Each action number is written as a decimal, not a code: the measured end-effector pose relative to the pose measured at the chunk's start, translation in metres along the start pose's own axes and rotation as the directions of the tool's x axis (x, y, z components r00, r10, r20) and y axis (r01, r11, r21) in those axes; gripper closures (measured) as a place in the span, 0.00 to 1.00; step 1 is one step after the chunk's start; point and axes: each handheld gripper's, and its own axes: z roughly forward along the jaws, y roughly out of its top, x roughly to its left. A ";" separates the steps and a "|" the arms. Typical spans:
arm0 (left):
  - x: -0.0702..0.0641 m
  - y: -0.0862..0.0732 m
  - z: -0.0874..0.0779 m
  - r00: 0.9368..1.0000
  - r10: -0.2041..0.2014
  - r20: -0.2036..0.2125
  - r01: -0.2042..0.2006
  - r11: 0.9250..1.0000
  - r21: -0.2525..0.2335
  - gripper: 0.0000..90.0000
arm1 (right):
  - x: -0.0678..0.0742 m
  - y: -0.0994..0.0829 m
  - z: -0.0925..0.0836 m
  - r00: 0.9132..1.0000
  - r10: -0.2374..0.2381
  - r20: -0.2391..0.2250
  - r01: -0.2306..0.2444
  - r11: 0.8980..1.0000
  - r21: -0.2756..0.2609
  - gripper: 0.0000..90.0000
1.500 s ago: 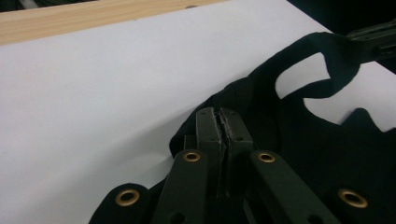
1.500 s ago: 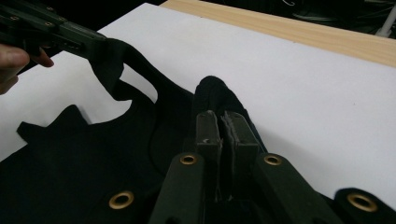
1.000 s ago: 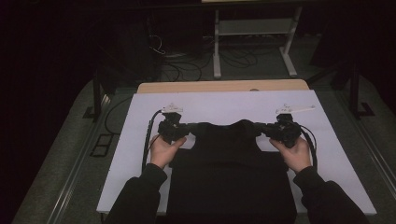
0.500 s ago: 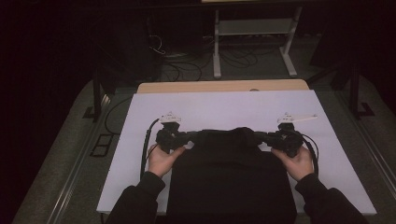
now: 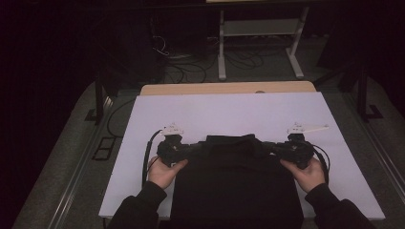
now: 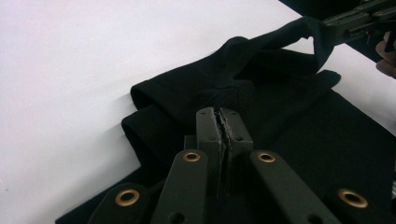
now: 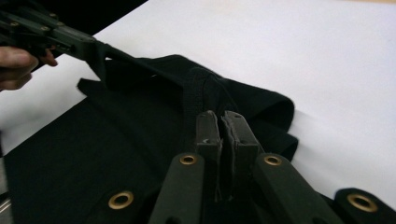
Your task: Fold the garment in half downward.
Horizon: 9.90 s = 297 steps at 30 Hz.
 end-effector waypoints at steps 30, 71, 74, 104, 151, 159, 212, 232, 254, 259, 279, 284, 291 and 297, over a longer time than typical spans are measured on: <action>-0.029 -0.034 -0.034 0.996 0.008 0.090 -0.011 1.000 0.026 0.96 | 0.032 -0.031 -0.029 0.993 0.010 -0.117 -0.004 0.999 0.053 0.93; -0.036 -0.058 -0.032 0.991 0.010 0.132 -0.027 0.991 0.128 0.95 | 0.049 -0.054 -0.025 0.988 0.003 -0.157 0.029 0.979 0.201 0.92; -0.034 -0.060 -0.030 0.990 0.007 0.137 -0.027 0.990 0.142 0.92 | 0.049 -0.055 -0.022 0.986 0.008 -0.164 0.030 0.974 0.224 0.87; -0.015 -0.051 -0.020 0.964 0.028 0.265 -0.058 0.993 0.106 0.00 | 0.028 -0.036 -0.027 1.000 -0.008 -0.003 0.009 0.994 0.109 0.00; 0.060 -0.030 -0.012 0.993 -0.025 0.120 0.027 0.999 -0.017 0.00 | -0.051 -0.031 -0.032 0.997 0.027 0.065 -0.034 0.994 0.102 0.10; 0.072 -0.031 -0.007 0.994 -0.052 0.098 0.051 0.999 0.008 0.00 | -0.058 -0.031 -0.030 0.997 0.035 0.067 -0.042 0.994 0.103 0.12; 0.090 -0.037 0.011 0.993 -0.061 0.096 0.049 0.992 0.119 0.44 | -0.079 -0.038 -0.015 0.996 0.040 0.073 -0.056 0.973 0.226 0.54; 0.084 -0.035 0.012 0.997 -0.036 0.064 0.025 0.986 0.165 0.82 | -0.077 -0.039 -0.008 0.996 0.019 0.090 -0.042 0.965 0.258 0.86; 0.076 -0.028 0.012 1.000 0.022 0.001 -0.021 0.975 0.223 0.96 | -0.078 -0.035 -0.010 0.996 0.051 0.077 -0.069 0.962 0.264 0.97; 0.075 -0.026 0.010 0.999 0.037 -0.028 -0.029 0.973 0.230 0.96 | -0.075 -0.033 -0.010 0.995 0.034 0.093 -0.057 0.965 0.254 0.97; 0.072 -0.016 -0.003 0.988 0.081 -0.130 -0.053 0.978 0.203 0.97 | -0.077 -0.022 -0.003 0.991 0.017 0.129 -0.049 0.968 0.245 0.97; 0.075 -0.014 -0.008 0.987 0.071 -0.143 -0.044 0.982 0.183 0.97 | -0.079 -0.019 -0.004 0.992 0.010 0.124 -0.039 0.971 0.236 0.97; 0.078 -0.012 -0.010 0.985 0.078 -0.151 -0.050 0.983 0.176 0.97 | -0.081 -0.014 0.002 0.992 -0.006 0.125 -0.025 0.970 0.243 0.97; 0.082 -0.010 -0.013 0.984 0.067 -0.163 -0.041 0.987 0.156 0.97 | -0.083 -0.008 0.007 0.992 -0.014 0.124 -0.016 0.971 0.237 0.97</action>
